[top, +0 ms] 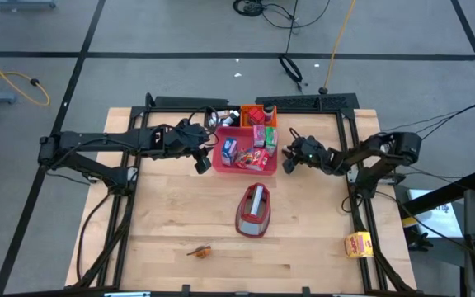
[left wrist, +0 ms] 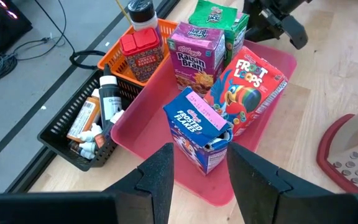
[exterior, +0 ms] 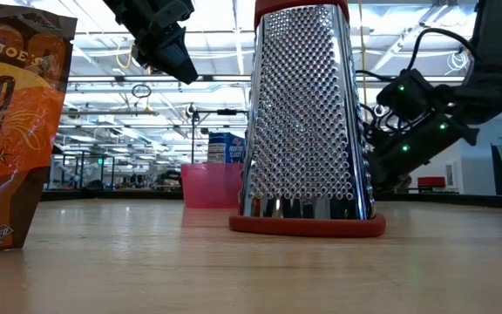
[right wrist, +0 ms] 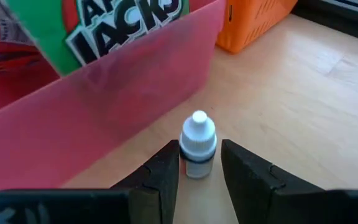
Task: Pick & Place Kitchen Items
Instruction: Put the small red food coloring bottle into black basket
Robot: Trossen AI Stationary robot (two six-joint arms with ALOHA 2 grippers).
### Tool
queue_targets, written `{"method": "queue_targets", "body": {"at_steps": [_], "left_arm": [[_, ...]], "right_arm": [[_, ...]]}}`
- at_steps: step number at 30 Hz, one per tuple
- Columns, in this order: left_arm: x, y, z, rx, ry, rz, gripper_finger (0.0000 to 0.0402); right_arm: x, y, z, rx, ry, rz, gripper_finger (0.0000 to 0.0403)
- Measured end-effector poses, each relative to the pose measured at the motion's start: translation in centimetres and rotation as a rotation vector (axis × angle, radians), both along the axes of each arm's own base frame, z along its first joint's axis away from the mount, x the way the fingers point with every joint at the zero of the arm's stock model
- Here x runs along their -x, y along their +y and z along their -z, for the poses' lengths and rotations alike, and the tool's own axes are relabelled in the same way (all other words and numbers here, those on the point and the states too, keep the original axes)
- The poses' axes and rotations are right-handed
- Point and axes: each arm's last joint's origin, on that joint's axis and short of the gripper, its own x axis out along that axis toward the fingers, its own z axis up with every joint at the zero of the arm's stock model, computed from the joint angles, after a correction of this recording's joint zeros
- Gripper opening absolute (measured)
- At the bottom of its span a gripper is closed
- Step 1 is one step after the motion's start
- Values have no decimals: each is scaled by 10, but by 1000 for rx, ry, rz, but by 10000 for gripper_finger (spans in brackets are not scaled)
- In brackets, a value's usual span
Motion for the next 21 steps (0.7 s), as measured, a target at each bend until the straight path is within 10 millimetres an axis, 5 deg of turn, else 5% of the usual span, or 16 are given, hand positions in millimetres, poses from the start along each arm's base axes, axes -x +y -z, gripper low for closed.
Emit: {"method": "queue_targets", "body": {"at_steps": [7, 13, 21], "left_arm": [[0, 0, 0, 0, 0, 0, 150], [0, 0, 0, 0, 0, 0, 150], [0, 0, 0, 0, 1, 0, 150]], "right_arm": [[-4, -4, -3, 0, -3, 8, 111], [-4, -4, -2, -3, -2, 10, 58], [-3, -4, -6, -9, -21, 12, 58]]}}
